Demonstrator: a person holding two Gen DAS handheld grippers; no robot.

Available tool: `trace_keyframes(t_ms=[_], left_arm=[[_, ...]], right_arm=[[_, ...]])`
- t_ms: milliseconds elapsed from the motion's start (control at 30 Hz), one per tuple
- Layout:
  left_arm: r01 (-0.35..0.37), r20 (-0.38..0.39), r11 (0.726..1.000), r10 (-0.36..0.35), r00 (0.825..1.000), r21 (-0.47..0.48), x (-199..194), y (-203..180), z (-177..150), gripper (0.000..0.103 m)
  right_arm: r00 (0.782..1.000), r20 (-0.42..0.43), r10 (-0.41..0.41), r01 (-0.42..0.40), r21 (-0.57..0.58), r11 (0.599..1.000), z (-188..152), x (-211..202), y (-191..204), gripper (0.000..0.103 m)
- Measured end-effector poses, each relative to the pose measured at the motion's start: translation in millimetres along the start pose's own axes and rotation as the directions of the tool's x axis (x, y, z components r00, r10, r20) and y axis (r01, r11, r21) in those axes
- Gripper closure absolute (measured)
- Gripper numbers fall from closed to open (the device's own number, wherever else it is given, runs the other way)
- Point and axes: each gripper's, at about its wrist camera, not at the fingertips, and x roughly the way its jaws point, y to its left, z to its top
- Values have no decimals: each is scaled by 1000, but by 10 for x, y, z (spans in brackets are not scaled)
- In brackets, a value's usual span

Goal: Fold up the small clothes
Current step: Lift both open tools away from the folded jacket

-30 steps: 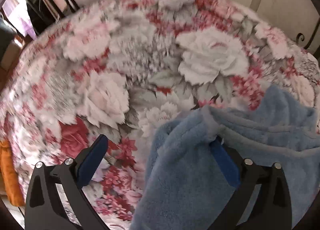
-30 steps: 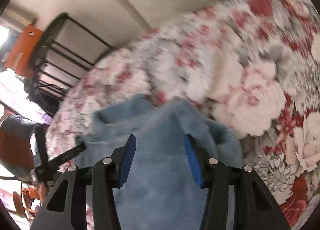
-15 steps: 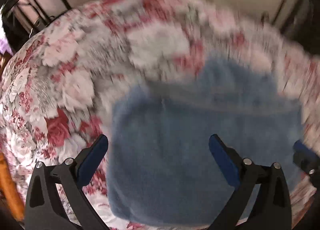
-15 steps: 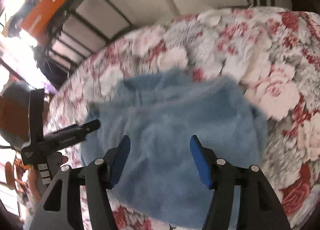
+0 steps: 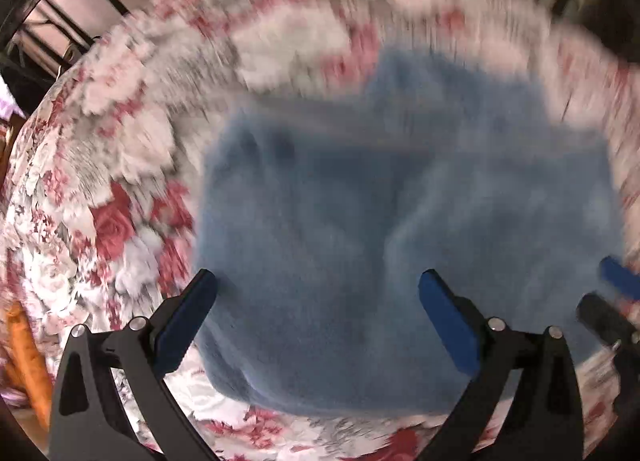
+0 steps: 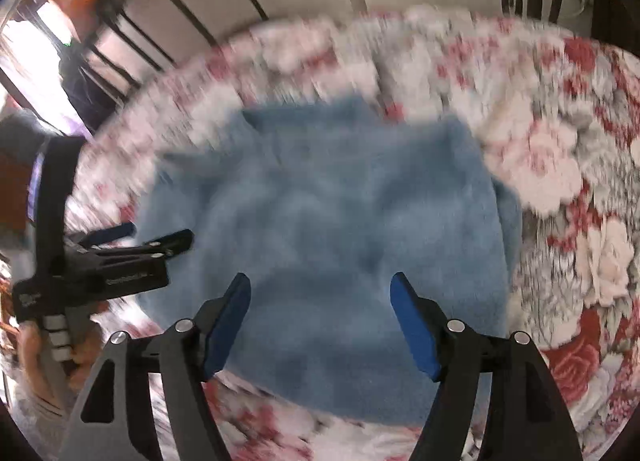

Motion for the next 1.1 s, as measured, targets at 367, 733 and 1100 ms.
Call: trace_keyframes(t_ms=[367,733,1100], left_arm=[[19,94,999,-15,995,-42,-505,45,-139,5],[6,246,998,10,969,-67,-1270,-110,-804,5],[-86,242,995,96,966,-54,-1188,58,-1133,5]], right_arm=[[960,229,159,-201,178,963,12,-775,-366,29],[883,411,228,-367,300,880,-548,-1499,-393,7],[875,467,126,-343,417,842,-941,-1539,-756,4]])
